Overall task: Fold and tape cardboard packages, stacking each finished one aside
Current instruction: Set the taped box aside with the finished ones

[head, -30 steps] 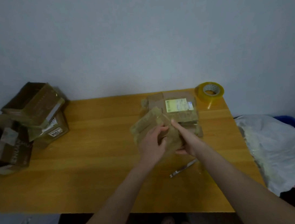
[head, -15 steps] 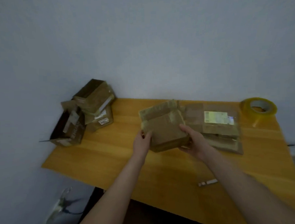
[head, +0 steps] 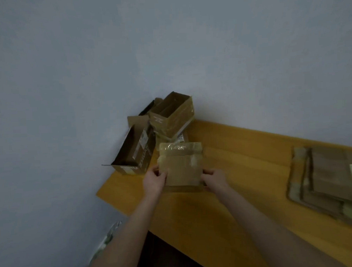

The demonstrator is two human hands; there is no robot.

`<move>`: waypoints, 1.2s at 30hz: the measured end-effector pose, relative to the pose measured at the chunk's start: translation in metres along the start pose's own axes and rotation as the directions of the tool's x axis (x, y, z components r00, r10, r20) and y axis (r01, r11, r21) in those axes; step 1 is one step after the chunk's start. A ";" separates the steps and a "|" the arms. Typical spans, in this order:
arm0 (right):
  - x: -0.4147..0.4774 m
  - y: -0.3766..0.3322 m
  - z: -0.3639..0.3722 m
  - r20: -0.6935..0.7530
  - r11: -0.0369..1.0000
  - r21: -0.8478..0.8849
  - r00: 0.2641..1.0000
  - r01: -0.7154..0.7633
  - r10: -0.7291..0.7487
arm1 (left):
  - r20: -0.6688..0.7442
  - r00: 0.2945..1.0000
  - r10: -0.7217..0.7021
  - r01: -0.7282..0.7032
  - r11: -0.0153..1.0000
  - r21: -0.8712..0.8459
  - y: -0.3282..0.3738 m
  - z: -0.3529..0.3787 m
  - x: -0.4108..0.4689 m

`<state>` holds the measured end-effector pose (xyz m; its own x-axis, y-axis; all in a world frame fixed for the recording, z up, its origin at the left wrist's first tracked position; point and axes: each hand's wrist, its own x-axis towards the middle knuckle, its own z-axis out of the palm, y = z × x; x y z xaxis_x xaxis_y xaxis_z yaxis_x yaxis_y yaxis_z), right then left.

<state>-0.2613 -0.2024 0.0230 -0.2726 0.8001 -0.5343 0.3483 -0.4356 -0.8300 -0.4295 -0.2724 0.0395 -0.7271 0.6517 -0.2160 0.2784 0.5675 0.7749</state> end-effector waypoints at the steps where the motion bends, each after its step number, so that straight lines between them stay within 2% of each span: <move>1: 0.012 -0.004 0.022 -0.012 1.000 -0.022 1.000 -0.004 0.004 | -0.006 1.000 -0.012 0.012 1.000 0.027 -0.010 -0.008 0.022; 4: 0.044 -0.014 0.084 -0.032 0.986 -0.156 0.998 -0.058 0.053 | 0.016 0.999 0.030 -0.032 0.978 0.207 -0.032 -0.029 0.077; 6: 0.059 -0.017 0.117 -0.044 0.970 -0.203 0.991 -0.133 0.126 | 0.039 0.987 0.156 -0.160 0.930 0.331 -0.038 -0.037 0.100; 8: 0.069 -0.020 0.142 -0.083 0.967 -0.182 0.983 -0.179 0.166 | 0.074 0.943 0.325 -0.326 0.853 0.409 -0.037 -0.040 0.113; 11: 0.083 -0.030 0.165 -0.103 0.974 -0.165 0.985 -0.152 0.136 | 0.124 0.876 0.467 -0.474 0.779 0.410 -0.033 -0.038 0.124; 16: 0.094 -0.045 0.173 -0.005 0.977 -0.154 0.989 -0.147 0.148 | 0.192 0.855 0.481 -0.517 0.775 0.363 -0.025 -0.026 0.136; 20: 0.086 -0.045 0.130 -0.157 0.883 -0.459 0.987 -0.099 0.029 | 0.308 0.807 0.504 -0.591 0.693 0.413 -0.005 0.002 0.133; 22: 0.079 -0.037 0.096 -0.255 0.812 -0.573 0.966 -0.109 -0.051 | 0.400 0.770 0.498 -0.638 0.610 0.470 0.004 0.022 0.125; 25: 0.064 -0.025 0.048 -0.301 0.695 -0.707 0.945 -0.133 -0.125 | 0.522 0.701 0.486 -0.713 0.482 0.510 0.018 0.056 0.106; 29: 0.038 -0.007 -0.018 -0.355 0.633 -0.752 0.922 -0.183 -0.156 | 0.595 0.628 0.502 -0.778 0.383 0.497 0.040 0.104 0.068; 36: -0.014 0.048 -0.152 -0.441 0.635 -0.741 0.871 -0.218 -0.216 | 0.649 0.550 0.526 -0.835 0.329 0.441 0.088 0.194 -0.042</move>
<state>-0.1047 -0.1722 0.0146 0.0825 0.9729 -0.2161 0.9452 -0.1452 -0.2925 -0.2528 -0.1527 0.0013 0.1534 0.9834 -0.0968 0.9756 -0.1352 0.1729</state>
